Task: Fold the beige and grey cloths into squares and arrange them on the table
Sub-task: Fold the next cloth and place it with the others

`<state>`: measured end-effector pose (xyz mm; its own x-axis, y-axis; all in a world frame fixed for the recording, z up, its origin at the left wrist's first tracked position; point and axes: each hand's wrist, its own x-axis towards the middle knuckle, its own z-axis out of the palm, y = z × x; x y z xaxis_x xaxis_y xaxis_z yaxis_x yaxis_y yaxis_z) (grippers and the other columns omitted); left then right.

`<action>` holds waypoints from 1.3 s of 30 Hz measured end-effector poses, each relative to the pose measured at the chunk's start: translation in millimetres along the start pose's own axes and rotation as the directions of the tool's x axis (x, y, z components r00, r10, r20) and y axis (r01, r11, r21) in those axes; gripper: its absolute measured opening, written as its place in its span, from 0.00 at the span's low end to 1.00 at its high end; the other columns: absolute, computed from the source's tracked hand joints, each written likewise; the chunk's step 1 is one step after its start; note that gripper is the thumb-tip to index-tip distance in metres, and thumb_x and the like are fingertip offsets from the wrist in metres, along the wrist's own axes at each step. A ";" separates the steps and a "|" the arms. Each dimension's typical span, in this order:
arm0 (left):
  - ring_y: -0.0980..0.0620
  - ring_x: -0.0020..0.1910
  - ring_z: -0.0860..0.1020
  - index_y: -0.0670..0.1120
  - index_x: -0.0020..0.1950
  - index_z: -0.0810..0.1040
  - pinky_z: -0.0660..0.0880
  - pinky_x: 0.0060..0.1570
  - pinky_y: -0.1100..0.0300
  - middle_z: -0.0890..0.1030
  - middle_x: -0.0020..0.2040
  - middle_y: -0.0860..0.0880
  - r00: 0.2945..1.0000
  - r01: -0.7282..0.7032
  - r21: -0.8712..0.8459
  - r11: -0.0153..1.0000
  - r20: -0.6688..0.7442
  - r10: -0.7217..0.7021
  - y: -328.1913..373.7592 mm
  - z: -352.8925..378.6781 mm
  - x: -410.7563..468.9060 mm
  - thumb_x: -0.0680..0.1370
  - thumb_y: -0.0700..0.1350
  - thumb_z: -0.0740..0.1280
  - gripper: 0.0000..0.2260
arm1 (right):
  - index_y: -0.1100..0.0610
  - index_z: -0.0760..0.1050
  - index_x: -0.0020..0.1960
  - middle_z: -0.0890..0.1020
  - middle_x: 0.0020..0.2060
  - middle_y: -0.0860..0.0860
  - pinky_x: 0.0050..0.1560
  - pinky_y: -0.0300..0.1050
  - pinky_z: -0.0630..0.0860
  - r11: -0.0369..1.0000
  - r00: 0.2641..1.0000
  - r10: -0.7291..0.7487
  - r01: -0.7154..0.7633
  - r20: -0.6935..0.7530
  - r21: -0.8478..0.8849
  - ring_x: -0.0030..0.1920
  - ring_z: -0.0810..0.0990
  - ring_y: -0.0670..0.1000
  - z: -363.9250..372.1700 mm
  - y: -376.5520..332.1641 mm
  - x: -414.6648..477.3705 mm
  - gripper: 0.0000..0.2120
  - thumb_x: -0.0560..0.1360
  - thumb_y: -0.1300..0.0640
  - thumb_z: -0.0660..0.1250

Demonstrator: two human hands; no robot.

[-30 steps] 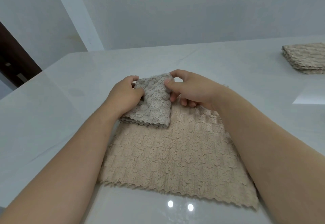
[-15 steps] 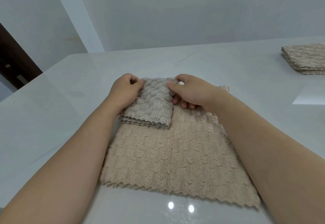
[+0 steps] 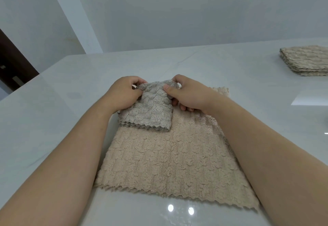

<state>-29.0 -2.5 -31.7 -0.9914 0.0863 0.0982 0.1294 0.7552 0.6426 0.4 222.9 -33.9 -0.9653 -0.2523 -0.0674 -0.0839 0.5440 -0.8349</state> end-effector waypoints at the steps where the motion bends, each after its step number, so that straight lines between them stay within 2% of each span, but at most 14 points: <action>1: 0.54 0.44 0.81 0.52 0.55 0.83 0.77 0.48 0.58 0.83 0.46 0.55 1.000 -0.002 0.045 0.999 -0.005 0.002 0.5 -1.4 0.3 0.76 0.38 0.67 0.12 | 0.48 0.67 0.65 0.81 0.33 0.54 0.27 0.44 0.71 1.000 1.000 -0.009 0.009 0.001 -0.030 0.26 0.74 0.51 -0.4 -1.0 -1.7 0.20 0.81 0.37 0.61; 4: 0.51 0.46 0.80 0.50 0.52 0.81 0.75 0.46 0.57 0.81 0.45 0.55 0.999 0.007 0.141 0.990 -0.032 -0.003 2.1 -3.8 0.6 0.75 0.41 0.68 0.08 | 0.48 0.67 0.64 0.79 0.30 0.54 0.21 0.40 0.69 0.998 0.999 -0.040 0.040 0.016 -0.056 0.20 0.71 0.49 -1.5 -2.9 -3.8 0.19 0.81 0.37 0.61; 8: 0.51 0.42 0.79 0.50 0.51 0.80 0.71 0.39 0.60 0.81 0.44 0.52 0.998 -0.053 0.242 0.969 -0.018 0.059 8.6 -7.4 -1.7 0.75 0.42 0.69 0.06 | 0.48 0.70 0.57 0.82 0.34 0.54 0.28 0.53 0.78 0.996 0.996 -0.083 0.084 0.026 -0.022 0.27 0.78 0.57 -2.5 -4.1 -3.4 0.16 0.80 0.37 0.63; 11: 0.58 0.39 0.75 0.49 0.50 0.81 0.69 0.37 0.61 0.82 0.48 0.53 0.991 -0.134 0.296 0.946 0.032 0.130 12.5 -13.3 -2.2 0.74 0.41 0.69 0.07 | 0.53 0.72 0.53 0.83 0.40 0.52 0.27 0.43 0.77 0.984 0.984 -0.180 0.180 -0.008 -0.003 0.30 0.82 0.49 -2.7 -8.9 -5.3 0.14 0.80 0.42 0.66; 13: 0.61 0.37 0.74 0.49 0.46 0.80 0.67 0.36 0.62 0.82 0.46 0.54 0.989 -0.146 0.289 0.946 0.063 0.134 14.6 -18.1 -3.3 0.73 0.39 0.69 0.06 | 0.53 0.74 0.51 0.83 0.44 0.51 0.34 0.45 0.78 0.964 0.964 -0.263 0.261 -0.036 -0.043 0.35 0.82 0.48 -3.2 -13.2 -6.2 0.13 0.79 0.44 0.68; 15: 0.57 0.38 0.75 0.48 0.43 0.79 0.69 0.37 0.59 0.81 0.43 0.53 0.988 -0.152 0.274 0.950 0.078 0.135 17.1 -23.8 -5.1 0.73 0.37 0.69 0.06 | 0.52 0.75 0.49 0.82 0.46 0.50 0.41 0.46 0.77 0.937 0.939 -0.340 0.334 -0.044 -0.102 0.39 0.80 0.48 -4.4 -18.6 -8.2 0.12 0.78 0.44 0.70; 17: 0.53 0.38 0.75 0.47 0.41 0.79 0.70 0.37 0.58 0.81 0.40 0.51 0.988 -0.150 0.229 0.962 0.079 0.135 19.8 -31.7 -7.2 0.72 0.34 0.69 0.07 | 0.50 0.74 0.48 0.82 0.45 0.49 0.39 0.42 0.73 0.915 0.921 -0.387 0.378 -0.037 -0.139 0.37 0.78 0.46 -6.9 -25.1 -12.5 0.11 0.78 0.44 0.71; 21: 0.58 0.29 0.71 0.46 0.41 0.79 0.67 0.33 0.60 0.78 0.32 0.53 0.990 -0.127 0.099 0.987 0.081 0.119 30.1 -54.8 -13.4 0.70 0.28 0.68 0.13 | 0.50 0.74 0.48 0.80 0.41 0.47 0.38 0.42 0.73 0.887 0.899 -0.435 0.419 -0.052 -0.194 0.37 0.78 0.47 -18.2 -36.0 -22.3 0.11 0.77 0.44 0.72; 25: 0.58 0.30 0.74 0.51 0.48 0.82 0.70 0.31 0.63 0.80 0.34 0.54 0.975 -0.154 0.053 0.987 0.173 0.142 53.9 -76.4 -25.9 0.70 0.25 0.68 0.20 | 0.51 0.75 0.47 0.81 0.40 0.45 0.37 0.39 0.72 0.880 0.880 -0.459 0.432 -0.123 -0.197 0.37 0.80 0.47 -34.6 -42.7 -28.6 0.12 0.76 0.44 0.73; 28: 0.60 0.41 0.81 0.52 0.54 0.83 0.74 0.39 0.71 0.85 0.44 0.55 0.941 -0.176 0.008 0.984 0.294 0.166 75.1 -84.3 -36.5 0.73 0.37 0.77 0.15 | 0.52 0.77 0.46 0.80 0.36 0.41 0.33 0.33 0.71 0.882 0.875 -0.460 0.432 -0.149 -0.187 0.33 0.78 0.44 -47.9 -46.4 -34.0 0.11 0.75 0.46 0.75; 30: 0.54 0.50 0.83 0.54 0.54 0.84 0.79 0.51 0.60 0.85 0.50 0.53 0.927 -0.188 -0.010 0.982 0.328 0.181 84.8 -84.7 -40.8 0.72 0.52 0.79 0.12 | 0.52 0.78 0.46 0.78 0.34 0.41 0.33 0.31 0.69 0.879 0.871 -0.466 0.437 -0.152 -0.190 0.32 0.77 0.42 -55.8 -49.2 -38.5 0.10 0.74 0.47 0.75; 32: 0.48 0.51 0.83 0.54 0.51 0.85 0.78 0.56 0.49 0.86 0.48 0.51 0.939 -0.214 0.015 0.977 0.277 0.201 91.8 -82.4 -41.9 0.70 0.59 0.77 0.14 | 0.51 0.79 0.47 0.79 0.37 0.42 0.34 0.32 0.70 0.866 0.864 -0.482 0.443 -0.148 -0.231 0.35 0.79 0.44 -63.0 -52.1 -42.8 0.09 0.74 0.47 0.75; 36: 0.46 0.46 0.81 0.53 0.46 0.86 0.78 0.49 0.49 0.85 0.42 0.50 0.954 -0.277 0.076 0.958 0.145 0.264 102.9 -80.9 -41.0 0.70 0.54 0.77 0.08 | 0.49 0.81 0.49 0.81 0.41 0.42 0.40 0.38 0.74 0.846 0.862 -0.485 0.420 -0.146 -0.327 0.40 0.81 0.46 -79.7 -55.9 -51.9 0.08 0.74 0.46 0.74; 39: 0.48 0.48 0.82 0.55 0.46 0.87 0.77 0.50 0.53 0.86 0.43 0.53 0.952 -0.284 0.098 0.954 0.150 0.268 107.7 -85.6 -41.2 0.71 0.48 0.79 0.05 | 0.49 0.81 0.49 0.80 0.40 0.40 0.41 0.42 0.75 0.825 0.873 -0.466 0.371 -0.141 -0.427 0.42 0.80 0.47 -91.7 -56.6 -60.3 0.12 0.75 0.41 0.72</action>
<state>27.4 19.6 98.6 -0.9118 0.3819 0.1511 0.4028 0.7595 0.5108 40.7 280.8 67.5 -0.8389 -0.3607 0.4075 -0.5329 0.6964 -0.4806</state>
